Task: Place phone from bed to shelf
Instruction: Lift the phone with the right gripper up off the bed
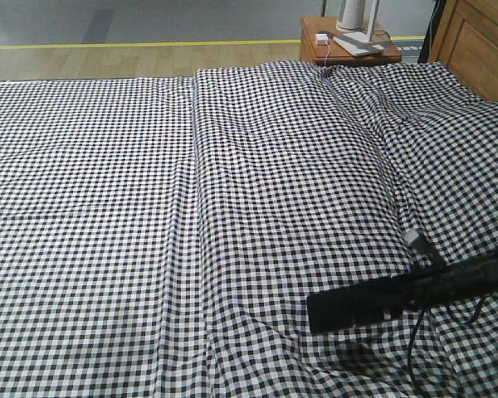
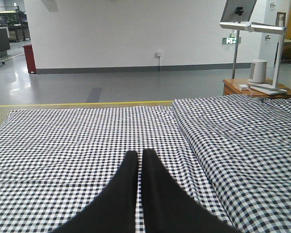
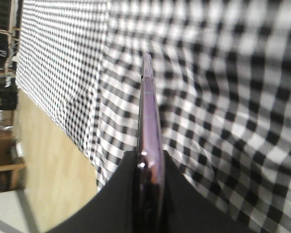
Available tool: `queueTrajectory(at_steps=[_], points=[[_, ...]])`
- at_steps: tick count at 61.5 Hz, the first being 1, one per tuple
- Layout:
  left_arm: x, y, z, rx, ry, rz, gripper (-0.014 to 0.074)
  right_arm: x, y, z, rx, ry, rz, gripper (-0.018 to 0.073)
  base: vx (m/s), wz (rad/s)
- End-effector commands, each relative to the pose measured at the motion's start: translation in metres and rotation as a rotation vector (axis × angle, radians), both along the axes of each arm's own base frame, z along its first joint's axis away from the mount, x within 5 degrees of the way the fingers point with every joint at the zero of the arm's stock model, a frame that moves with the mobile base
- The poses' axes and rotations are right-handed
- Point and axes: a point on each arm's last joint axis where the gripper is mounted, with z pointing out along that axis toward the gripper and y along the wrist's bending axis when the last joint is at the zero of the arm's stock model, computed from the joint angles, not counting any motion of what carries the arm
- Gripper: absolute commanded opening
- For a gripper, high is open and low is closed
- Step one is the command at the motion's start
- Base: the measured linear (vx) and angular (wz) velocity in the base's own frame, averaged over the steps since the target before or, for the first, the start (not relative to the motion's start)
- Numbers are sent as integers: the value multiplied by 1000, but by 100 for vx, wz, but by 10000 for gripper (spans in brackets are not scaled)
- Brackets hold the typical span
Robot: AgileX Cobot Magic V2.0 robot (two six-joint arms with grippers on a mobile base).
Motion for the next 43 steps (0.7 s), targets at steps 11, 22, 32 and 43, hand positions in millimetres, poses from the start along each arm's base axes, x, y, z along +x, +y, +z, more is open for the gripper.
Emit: queueTrajectory(at_steps=[11, 22, 32, 43], points=[[-2, 0, 15, -11, -105, -4, 1, 7, 6, 129, 72, -219, 24, -3, 0, 0], [-2, 0, 15, -11, -105, -4, 1, 3, 25, 197, 33, -328, 43, -3, 0, 0], [-2, 0, 15, -11, -105, -4, 1, -11, 60, 254, 12, -450, 115, -3, 0, 0], [-2, 0, 15, -11, -105, -4, 1, -35, 101, 303, 18, -535, 191, -3, 0, 0]])
